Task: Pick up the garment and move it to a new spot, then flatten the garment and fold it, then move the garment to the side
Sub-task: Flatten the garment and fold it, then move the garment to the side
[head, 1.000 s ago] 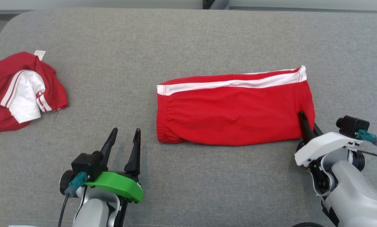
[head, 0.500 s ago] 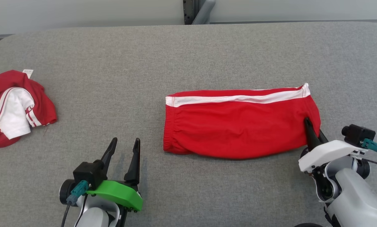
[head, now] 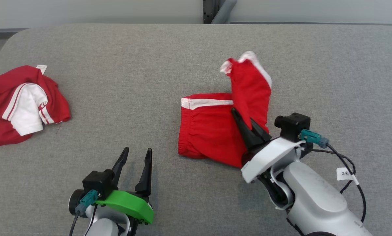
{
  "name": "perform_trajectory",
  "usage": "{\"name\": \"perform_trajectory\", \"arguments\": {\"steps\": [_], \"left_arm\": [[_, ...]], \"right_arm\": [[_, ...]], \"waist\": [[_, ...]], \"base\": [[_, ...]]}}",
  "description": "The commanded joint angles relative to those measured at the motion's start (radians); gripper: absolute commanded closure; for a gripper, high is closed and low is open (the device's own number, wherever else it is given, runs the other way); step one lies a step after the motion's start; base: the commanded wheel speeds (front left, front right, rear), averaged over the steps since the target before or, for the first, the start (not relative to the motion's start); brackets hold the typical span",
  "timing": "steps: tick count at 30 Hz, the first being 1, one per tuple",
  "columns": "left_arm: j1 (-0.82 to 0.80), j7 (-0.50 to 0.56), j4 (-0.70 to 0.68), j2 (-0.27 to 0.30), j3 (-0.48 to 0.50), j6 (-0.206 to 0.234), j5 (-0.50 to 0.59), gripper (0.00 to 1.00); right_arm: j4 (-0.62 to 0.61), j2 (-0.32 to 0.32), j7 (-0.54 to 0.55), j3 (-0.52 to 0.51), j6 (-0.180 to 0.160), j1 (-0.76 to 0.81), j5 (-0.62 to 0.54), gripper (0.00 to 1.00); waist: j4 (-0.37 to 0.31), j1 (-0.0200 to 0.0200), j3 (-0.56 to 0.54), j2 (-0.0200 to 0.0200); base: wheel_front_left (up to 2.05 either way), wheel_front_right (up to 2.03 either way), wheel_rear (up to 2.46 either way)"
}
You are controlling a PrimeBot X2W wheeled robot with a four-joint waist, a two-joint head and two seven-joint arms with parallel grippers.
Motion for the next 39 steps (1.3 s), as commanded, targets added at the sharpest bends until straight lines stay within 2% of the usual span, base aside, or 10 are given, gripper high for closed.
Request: {"name": "perform_trajectory", "arguments": {"steps": [1, 6, 7, 9, 17, 22, 23, 29, 33, 39], "left_arm": [[0.000, -0.001, -0.001, 0.003, -0.007, 0.003, -0.017, 0.00], [-0.019, -0.001, -0.017, 0.003, -0.030, 0.003, -0.055, 0.00], [-0.022, -0.001, -0.017, 0.003, -0.036, 0.003, -0.058, 0.00], [-0.026, -0.001, -0.019, 0.003, -0.041, 0.003, -0.059, 0.00], [-0.006, -0.001, -0.028, 0.003, 0.031, 0.003, -0.032, 0.00], [0.007, -0.001, -0.035, 0.003, 0.082, 0.003, 0.003, 0.00], [0.007, -0.001, -0.035, 0.003, 0.082, 0.003, 0.003, 0.00], [0.032, -0.001, -0.046, 0.003, 0.128, 0.003, 0.054, 0.00], [0.043, -0.001, -0.049, 0.003, 0.149, 0.003, 0.069, 0.00], [0.083, -0.001, -0.067, 0.003, 0.192, 0.008, 0.109, 0.00]], "right_arm": [[0.009, 0.011, -0.003, 0.036, 0.000, -0.015, 0.017, 1.00], [0.084, 0.049, -0.003, 0.155, 0.000, -0.048, 0.037, 1.00], [0.105, 0.056, -0.003, 0.171, 0.000, -0.052, 0.048, 0.83], [0.132, 0.065, -0.003, 0.181, 0.000, -0.067, 0.062, 0.00], [0.045, 0.076, -0.003, 0.120, 0.000, -0.047, 0.081, 0.00], [-0.016, 0.047, -0.003, -0.035, 0.000, 0.013, 0.014, 0.00], [-0.016, 0.047, -0.003, -0.035, 0.000, 0.013, 0.014, 0.00], [-0.070, 0.032, -0.003, -0.300, 0.000, 0.132, -0.154, 0.00], [-0.090, 0.037, -0.003, -0.396, 0.000, 0.202, -0.250, 0.00], [-0.092, 0.060, -0.003, -0.481, 0.000, 0.282, -0.306, 0.00]], "waist": [[0.024, 0.0000, 0.005, 0.0000], [0.063, 0.0000, 0.014, 0.0000], [0.070, 0.0000, 0.015, 0.0000], [0.076, 0.0000, 0.016, 0.0000], [0.027, 0.0000, 0.003, 0.0000], [-0.032, 0.0000, -0.018, 0.0000], [-0.032, 0.0000, -0.018, 0.0000], [-0.095, 0.0000, -0.039, 0.0000], [-0.111, 0.0000, -0.055, 0.0000], [-0.124, 0.0000, -0.085, 0.0000]], "base": [[0.00, 0.00, 0.00], [0.00, 0.00, 0.00], [0.00, 0.00, 0.00], [0.00, 0.00, 0.00], [0.00, 0.00, 0.00], [0.00, 0.00, 0.00], [0.00, 0.00, 0.00], [0.00, 0.00, 0.00], [0.00, 0.00, 0.00], [0.00, 0.00, 0.00]]}}
